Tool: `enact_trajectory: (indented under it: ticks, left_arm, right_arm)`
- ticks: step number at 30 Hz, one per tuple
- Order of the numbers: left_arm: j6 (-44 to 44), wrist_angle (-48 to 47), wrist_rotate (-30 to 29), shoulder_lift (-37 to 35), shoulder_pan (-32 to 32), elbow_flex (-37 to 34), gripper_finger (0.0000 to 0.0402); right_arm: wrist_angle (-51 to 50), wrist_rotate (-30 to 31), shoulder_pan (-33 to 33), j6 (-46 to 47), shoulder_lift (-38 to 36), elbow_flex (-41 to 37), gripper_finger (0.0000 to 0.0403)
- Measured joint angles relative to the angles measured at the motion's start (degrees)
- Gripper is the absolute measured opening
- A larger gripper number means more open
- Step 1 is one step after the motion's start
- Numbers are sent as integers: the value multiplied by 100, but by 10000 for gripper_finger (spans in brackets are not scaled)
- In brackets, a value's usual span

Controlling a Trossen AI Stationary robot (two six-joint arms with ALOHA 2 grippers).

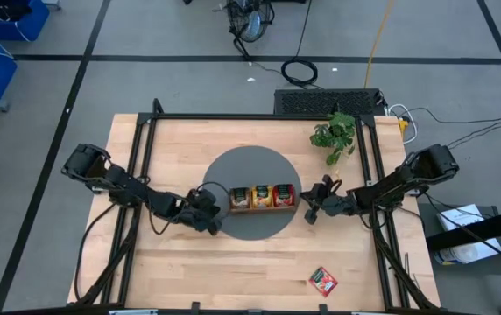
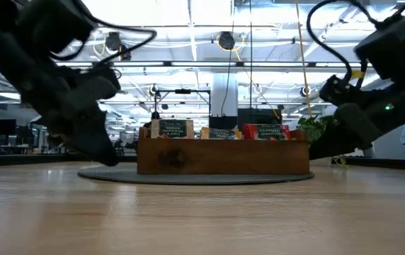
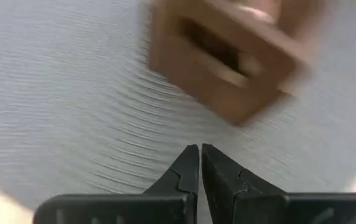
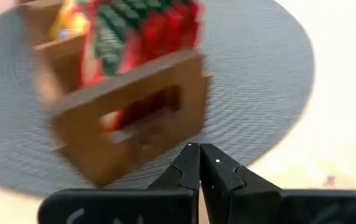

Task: Pick & Place Tea
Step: Adjust the wooden organizer

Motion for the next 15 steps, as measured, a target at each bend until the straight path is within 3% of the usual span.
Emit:
enact_trajectory:
  ticks: [6, 15]
  left_arm:
    - [382, 790, 291, 0, -620, 0, 24]
    - [837, 1394, -212, 0, -655, 0, 24]
  right_arm:
    - [125, -166, 482, 186, 0, 0, 0]
    - [549, -169, 1037, 149, 0, 0, 0]
